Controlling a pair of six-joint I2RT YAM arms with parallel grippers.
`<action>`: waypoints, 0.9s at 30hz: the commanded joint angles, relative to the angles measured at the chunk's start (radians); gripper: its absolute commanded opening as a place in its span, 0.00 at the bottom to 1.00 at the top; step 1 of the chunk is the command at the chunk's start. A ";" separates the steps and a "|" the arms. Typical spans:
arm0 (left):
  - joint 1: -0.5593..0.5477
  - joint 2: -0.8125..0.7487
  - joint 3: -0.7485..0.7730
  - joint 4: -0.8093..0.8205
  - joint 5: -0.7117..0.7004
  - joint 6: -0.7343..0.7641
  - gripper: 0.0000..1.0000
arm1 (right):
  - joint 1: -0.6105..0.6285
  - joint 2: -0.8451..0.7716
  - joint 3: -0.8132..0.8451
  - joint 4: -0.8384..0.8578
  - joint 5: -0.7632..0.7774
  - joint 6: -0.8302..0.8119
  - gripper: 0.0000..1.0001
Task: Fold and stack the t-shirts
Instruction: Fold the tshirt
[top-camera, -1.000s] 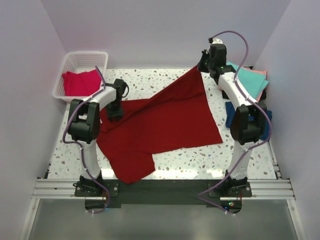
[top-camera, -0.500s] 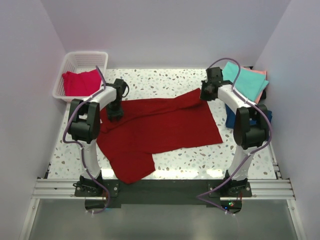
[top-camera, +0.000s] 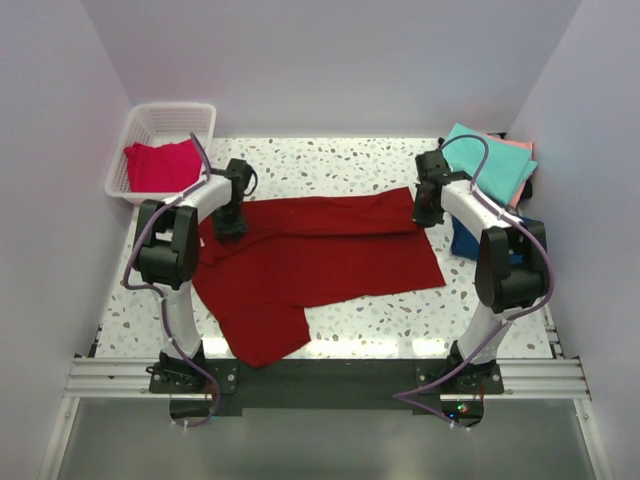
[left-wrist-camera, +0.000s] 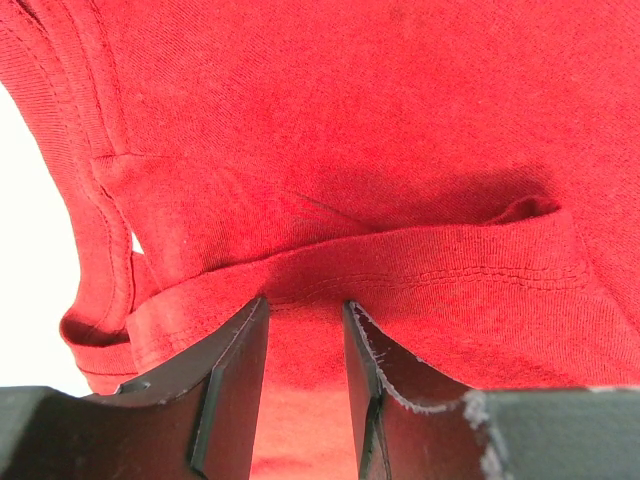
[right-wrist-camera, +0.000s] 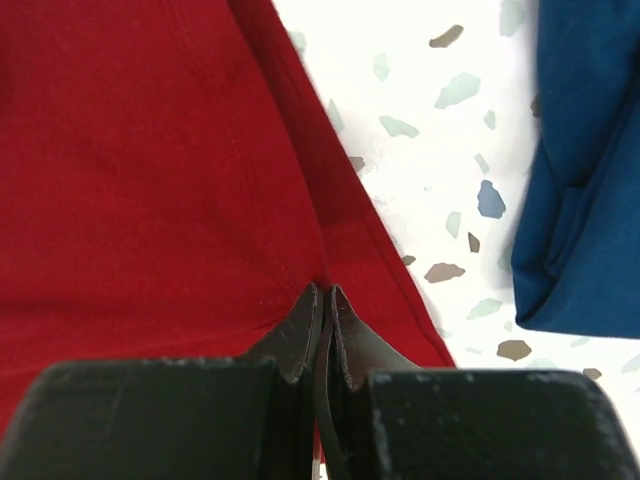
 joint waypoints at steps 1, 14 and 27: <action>0.006 0.121 -0.116 0.042 0.028 -0.009 0.42 | -0.005 0.017 -0.003 -0.048 0.090 0.046 0.00; 0.003 0.016 -0.182 0.028 0.025 0.009 0.41 | -0.005 0.151 0.103 -0.146 0.107 0.092 0.30; -0.009 -0.139 -0.189 0.063 0.009 0.039 0.43 | 0.069 0.173 0.244 -0.040 0.031 0.084 0.37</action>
